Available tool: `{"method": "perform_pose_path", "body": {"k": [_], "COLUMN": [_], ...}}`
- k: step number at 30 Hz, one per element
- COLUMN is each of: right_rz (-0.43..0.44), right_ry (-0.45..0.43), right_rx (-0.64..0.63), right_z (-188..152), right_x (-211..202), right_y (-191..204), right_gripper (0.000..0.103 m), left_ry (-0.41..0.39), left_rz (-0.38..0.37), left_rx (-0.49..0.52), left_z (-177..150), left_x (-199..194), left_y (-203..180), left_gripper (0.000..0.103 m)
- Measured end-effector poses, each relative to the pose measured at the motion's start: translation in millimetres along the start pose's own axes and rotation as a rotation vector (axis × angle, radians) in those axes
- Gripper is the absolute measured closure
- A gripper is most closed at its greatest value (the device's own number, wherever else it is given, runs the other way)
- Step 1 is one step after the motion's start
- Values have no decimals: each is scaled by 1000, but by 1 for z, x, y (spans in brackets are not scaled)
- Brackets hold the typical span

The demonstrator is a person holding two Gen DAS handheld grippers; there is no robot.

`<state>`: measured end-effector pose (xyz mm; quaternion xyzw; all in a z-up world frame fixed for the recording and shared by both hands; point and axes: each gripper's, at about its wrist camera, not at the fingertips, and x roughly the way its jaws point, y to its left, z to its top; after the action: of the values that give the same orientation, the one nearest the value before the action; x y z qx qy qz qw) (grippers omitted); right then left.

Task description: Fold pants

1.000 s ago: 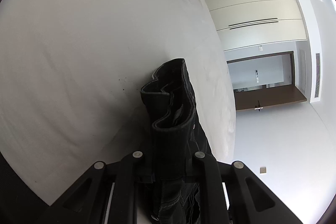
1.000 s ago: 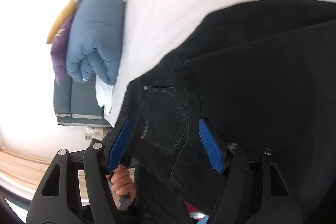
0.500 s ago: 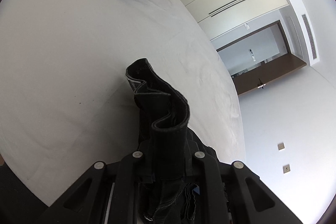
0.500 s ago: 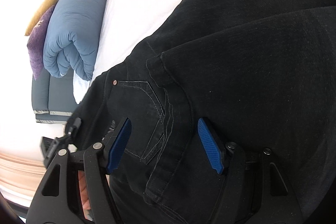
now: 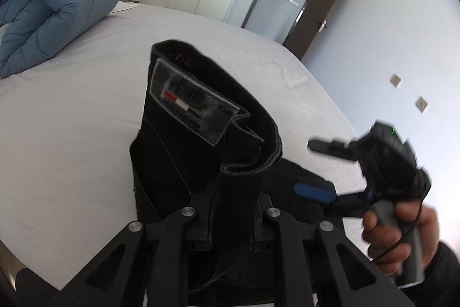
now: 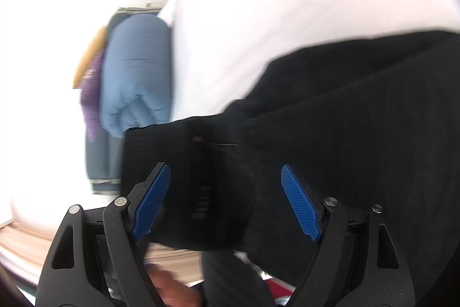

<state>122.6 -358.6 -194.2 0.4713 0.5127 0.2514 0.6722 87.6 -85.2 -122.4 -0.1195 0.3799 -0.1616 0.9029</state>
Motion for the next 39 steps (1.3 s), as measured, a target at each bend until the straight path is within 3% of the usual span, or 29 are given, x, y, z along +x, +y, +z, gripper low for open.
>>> {"method": "perform_pose_path", "body": {"k": [5,10,14,16,19,21,28,39], "right_rz": [20,-78,-180,-198,-245,-255,-256,-283], "right_ry": [29,98,103,114,113,99,29,-34], "right_rx": [-87,-170,-230,-232,-218,-233,-195,-203], "right_z": [-2,-21,-34,-36,-34,-32,-20,1], "right_x": [-23,-14,-2,1,-4,-7,-49,-84], "right_y": [16,22,26,22,7,1,-35,-75], "right_gripper": [20,20,23,58,80,85,87,88], "left_ry": [70,91,85,87,97,100,124,169], "left_rz": [46,90,107,106,92,76,18,4], "left_rx": [209,359,457,476,493,521,617,699], "left_z": [-42,-59,-69,-74,-73,-77,-80,-95], "left_x": [23,33,32,32,36,36,50,71], "left_y": [-51,-76,-93,-96,-96,-102,-129,-163], "left_gripper": [87,87,87,87,87,87,87,87]}}
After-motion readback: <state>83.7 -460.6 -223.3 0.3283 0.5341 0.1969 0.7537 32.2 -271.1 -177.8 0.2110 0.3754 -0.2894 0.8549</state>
